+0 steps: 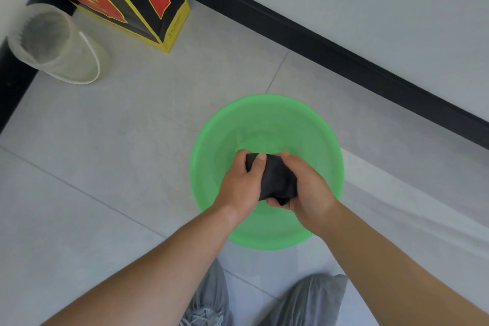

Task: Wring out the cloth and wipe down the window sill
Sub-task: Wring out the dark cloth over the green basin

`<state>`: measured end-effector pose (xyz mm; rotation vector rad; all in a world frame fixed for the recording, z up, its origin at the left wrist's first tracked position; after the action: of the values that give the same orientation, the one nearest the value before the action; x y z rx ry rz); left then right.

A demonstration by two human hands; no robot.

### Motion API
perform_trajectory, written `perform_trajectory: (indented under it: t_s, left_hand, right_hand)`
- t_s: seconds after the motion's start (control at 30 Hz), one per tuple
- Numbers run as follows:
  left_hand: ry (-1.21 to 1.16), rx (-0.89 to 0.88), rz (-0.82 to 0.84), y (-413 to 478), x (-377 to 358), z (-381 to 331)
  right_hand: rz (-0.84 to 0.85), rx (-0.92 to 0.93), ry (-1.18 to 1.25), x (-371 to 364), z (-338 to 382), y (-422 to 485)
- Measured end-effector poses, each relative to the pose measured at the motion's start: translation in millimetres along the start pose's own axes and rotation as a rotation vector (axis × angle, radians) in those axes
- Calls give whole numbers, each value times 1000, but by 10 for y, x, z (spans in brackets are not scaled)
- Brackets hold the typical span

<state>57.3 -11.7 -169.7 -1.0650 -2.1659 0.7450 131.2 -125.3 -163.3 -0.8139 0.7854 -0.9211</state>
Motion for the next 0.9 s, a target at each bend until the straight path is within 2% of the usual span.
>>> perform_trajectory:
  t_s: [0.13, 0.23, 0.47, 0.77, 0.9]
  left_hand:
    - [109, 33, -109, -63, -47, -68]
    - [165, 14, -141, -33, -41, -114]
    - [185, -48, -133, 85, 1, -115]
    - [238, -67, -106, 141, -18, -18]
    - [124, -24, -141, 136, 78, -12]
  right_hand:
    - [-255, 184, -197, -27, 46, 63]
    - [-318, 267, -210, -80, 51, 94]
    - [-228, 249, -138, -208, 25, 219]
    - [-244, 228, -213, -191, -26, 249]
    - [-213, 178, -155, -120, -36, 211]
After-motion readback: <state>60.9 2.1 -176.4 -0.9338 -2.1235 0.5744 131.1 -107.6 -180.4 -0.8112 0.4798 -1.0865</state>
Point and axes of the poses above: each hand's wrist, its own y-axis towards the middle knuckle, its own x-axis out of the back of the hand, z = x × y, the point moved 7 cm from there along y, towards the middle knuckle, and after that the axes turned 3 degrees about y, right-handed, at the moved point
